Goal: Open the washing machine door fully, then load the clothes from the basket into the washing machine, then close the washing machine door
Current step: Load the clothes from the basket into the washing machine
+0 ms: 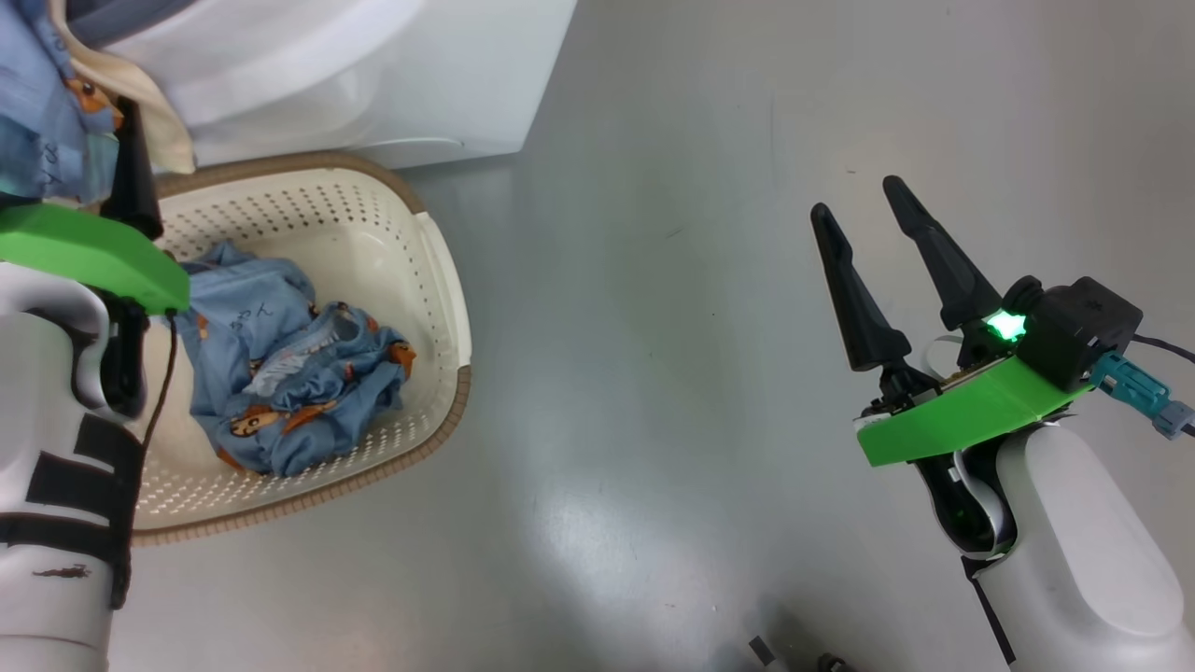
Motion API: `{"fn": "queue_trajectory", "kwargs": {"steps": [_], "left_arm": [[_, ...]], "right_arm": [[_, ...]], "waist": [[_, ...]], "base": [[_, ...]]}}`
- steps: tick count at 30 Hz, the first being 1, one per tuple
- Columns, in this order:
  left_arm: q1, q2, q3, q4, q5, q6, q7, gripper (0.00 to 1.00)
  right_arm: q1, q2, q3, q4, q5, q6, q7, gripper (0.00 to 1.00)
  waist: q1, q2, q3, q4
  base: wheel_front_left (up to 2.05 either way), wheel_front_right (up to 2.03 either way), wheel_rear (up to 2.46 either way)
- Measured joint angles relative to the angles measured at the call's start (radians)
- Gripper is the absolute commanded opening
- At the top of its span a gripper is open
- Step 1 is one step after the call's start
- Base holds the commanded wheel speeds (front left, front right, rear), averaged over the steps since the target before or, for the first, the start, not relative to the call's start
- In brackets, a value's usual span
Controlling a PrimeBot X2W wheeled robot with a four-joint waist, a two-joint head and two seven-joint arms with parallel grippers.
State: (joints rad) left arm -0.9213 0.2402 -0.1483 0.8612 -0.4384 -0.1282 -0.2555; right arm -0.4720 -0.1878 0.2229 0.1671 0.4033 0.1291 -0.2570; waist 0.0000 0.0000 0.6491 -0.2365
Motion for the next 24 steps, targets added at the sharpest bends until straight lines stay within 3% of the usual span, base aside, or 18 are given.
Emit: {"fn": "queue_trajectory", "kwargs": {"steps": [2,3,4,5,6,7,13,24], "left_arm": [[-0.008,0.002,0.004,0.008,0.0,0.0,0.0,1.0],[-0.008,0.003,0.004,0.011,0.0,0.0,0.0,0.84],[-0.008,0.004,0.005,0.014,0.0,0.0,0.0,0.5],[-0.008,0.005,0.006,0.015,0.0,0.0,0.0,0.39],[-0.009,0.004,0.008,0.015,0.0,0.0,0.0,0.05],[-0.008,0.004,0.008,0.015,0.0,0.0,0.0,0.0],[0.002,-0.006,0.019,-0.027,0.0,0.0,0.0,0.0],[0.123,-0.048,0.095,-0.251,0.008,0.0,0.0,0.0]], "right_arm": [[-0.002,0.001,0.001,0.0,0.0,0.0,0.0,1.0],[-0.002,0.002,0.001,0.0,0.0,0.0,0.0,1.0],[-0.002,0.002,0.001,0.0,0.0,0.0,0.0,1.0],[-0.002,0.003,0.001,0.0,0.0,0.0,0.0,1.0],[-0.002,0.003,0.0,0.0,0.0,0.0,0.0,1.0],[-0.002,0.003,-0.002,0.0,0.0,0.0,0.0,1.0],[-0.001,0.004,-0.009,0.0,0.0,0.0,0.0,1.0],[0.002,0.002,-0.017,0.001,-0.004,0.0,0.0,1.0]], "waist": [[0.0,0.0,0.001,-0.005],[0.0,0.0,0.001,-0.007],[0.0,0.0,0.001,-0.009],[0.0,0.0,0.001,-0.01],[0.0,0.0,0.0,-0.01],[0.0,0.0,-0.001,-0.009],[0.0,0.0,-0.008,0.008],[0.0,0.0,-0.035,0.054]], "base": [[0.0,0.0,0.0],[0.0,0.0,0.0],[0.0,0.0,0.0],[0.0,0.0,0.0],[0.0,0.0,0.0],[0.0,0.0,0.0],[0.0,0.0,0.0],[0.0,0.0,0.0]]}}
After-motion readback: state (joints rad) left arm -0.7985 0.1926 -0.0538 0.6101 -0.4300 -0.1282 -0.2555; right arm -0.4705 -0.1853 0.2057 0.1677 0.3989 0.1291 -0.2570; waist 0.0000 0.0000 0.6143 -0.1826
